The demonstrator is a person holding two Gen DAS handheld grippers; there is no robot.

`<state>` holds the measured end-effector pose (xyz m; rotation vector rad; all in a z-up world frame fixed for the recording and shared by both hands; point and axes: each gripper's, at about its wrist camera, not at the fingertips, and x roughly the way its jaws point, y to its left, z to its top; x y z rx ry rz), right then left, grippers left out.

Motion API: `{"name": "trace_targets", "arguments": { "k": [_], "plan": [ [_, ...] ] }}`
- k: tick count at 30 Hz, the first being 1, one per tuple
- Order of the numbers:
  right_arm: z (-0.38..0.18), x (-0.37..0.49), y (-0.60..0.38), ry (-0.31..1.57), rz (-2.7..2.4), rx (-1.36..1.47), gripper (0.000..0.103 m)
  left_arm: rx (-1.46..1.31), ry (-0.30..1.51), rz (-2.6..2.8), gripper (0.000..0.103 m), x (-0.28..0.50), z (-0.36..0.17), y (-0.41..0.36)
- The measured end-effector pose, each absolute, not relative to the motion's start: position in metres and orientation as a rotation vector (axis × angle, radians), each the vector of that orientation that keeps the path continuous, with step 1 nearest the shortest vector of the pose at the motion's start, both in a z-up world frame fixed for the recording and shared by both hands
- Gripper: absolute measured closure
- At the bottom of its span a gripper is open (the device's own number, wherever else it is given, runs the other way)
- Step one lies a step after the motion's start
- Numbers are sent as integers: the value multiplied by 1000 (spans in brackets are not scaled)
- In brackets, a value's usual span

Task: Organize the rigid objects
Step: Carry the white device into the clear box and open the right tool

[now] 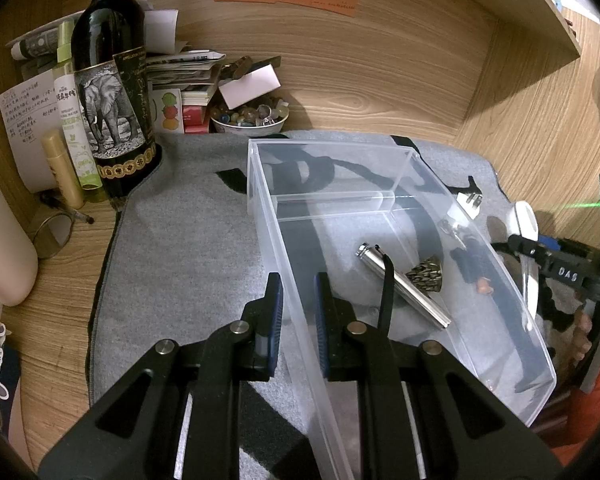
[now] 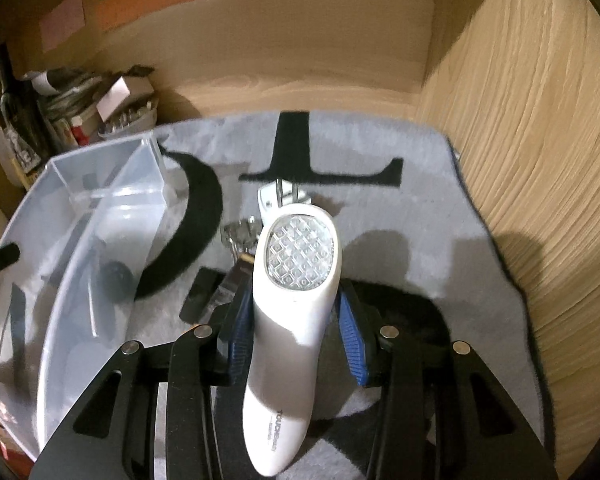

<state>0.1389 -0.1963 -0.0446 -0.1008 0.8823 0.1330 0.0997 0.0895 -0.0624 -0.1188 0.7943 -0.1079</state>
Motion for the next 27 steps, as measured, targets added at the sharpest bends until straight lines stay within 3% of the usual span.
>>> {"name": "trace_targets", "arguments": {
  "k": [27],
  "plan": [
    [55,124,-137,530,326,-137,67,-123,794,-107,89,99,-62,89]
  ]
}}
